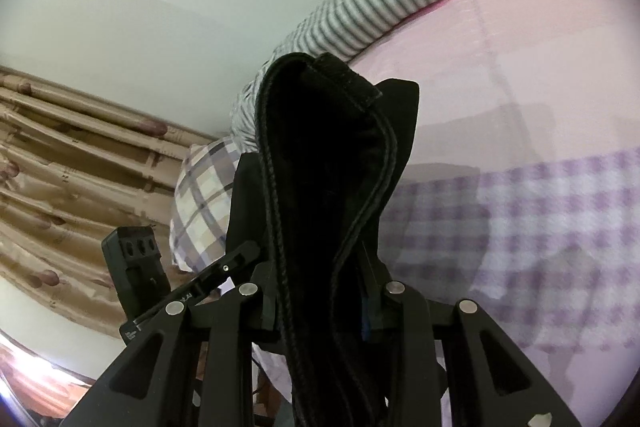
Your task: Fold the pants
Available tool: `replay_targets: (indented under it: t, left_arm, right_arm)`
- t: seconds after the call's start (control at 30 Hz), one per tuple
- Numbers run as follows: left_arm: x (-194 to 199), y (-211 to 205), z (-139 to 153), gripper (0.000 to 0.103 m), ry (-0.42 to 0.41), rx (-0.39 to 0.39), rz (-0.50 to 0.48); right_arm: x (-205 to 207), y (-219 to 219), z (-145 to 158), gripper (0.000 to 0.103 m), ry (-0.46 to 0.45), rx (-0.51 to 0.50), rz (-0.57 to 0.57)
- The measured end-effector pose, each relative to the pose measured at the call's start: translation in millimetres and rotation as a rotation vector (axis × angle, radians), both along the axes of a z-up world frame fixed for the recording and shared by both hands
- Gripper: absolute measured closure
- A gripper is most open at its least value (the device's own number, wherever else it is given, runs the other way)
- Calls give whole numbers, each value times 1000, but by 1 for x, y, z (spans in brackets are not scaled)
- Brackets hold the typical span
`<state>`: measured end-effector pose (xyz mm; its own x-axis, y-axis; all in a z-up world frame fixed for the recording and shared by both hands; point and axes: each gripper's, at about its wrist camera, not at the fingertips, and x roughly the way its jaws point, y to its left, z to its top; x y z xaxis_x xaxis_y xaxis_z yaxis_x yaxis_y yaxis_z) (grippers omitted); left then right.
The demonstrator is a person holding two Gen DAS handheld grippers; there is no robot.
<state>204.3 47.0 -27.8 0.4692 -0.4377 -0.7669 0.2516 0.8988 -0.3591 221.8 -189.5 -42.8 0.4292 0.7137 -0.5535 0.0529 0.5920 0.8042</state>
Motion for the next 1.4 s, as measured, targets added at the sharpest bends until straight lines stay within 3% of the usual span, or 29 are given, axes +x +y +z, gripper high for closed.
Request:
replay_targets:
  t: [0.27,0.57,0.9,1.07,1.2,1.4]
  left_arm:
    - [40,52,14,91,-17,45,60]
    - [95,97,9,91,1,62,128]
    - [141,129,-28,91,54,77,169]
    - [151,144,-57,87,99,100,203]
    - [148,152,-74,70,120,109,226]
    - [129,146,-72,66,90,162,235]
  right_arm:
    - [56,53,-9,77,9,35,48]
    - [126,98,-29,77,45,48,85]
    - [157,110,-65,78,100,11,77]
    - [160,107,-85,75,101,-148,94]
    - [154,111,-88,47,69,-326,113]
    - [134,105,-86,40,40,-382,112]
